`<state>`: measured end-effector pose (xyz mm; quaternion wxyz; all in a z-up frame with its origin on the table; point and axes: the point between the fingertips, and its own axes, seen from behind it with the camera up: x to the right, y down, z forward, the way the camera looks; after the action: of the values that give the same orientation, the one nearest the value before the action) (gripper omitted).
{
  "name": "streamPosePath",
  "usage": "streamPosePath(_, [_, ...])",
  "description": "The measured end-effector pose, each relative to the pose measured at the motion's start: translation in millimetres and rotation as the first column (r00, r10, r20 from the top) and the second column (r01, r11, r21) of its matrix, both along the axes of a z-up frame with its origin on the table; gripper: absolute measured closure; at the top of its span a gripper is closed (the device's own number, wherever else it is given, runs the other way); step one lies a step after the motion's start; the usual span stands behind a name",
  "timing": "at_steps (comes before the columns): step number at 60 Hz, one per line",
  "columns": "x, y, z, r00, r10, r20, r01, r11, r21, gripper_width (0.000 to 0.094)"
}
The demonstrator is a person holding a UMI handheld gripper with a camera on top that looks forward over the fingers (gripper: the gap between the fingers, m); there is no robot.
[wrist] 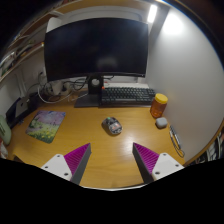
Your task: Arrange mouse
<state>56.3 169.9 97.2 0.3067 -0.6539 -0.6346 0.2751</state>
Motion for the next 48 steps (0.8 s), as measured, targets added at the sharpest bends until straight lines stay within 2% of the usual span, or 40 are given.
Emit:
streamPosePath(12, [-39.3, 12.4, -28.5, 0.999, -0.017, -0.031, 0.016, 1.000, -0.006, 0.0066])
streamPosePath(34, [-112.6, 20.1, -81.4, 0.998, 0.046, -0.035, -0.045, 0.998, 0.050, 0.0074])
streamPosePath(48, [-149.7, 24.6, -105.3, 0.999, 0.049, -0.011, -0.048, 0.998, 0.049, 0.0075])
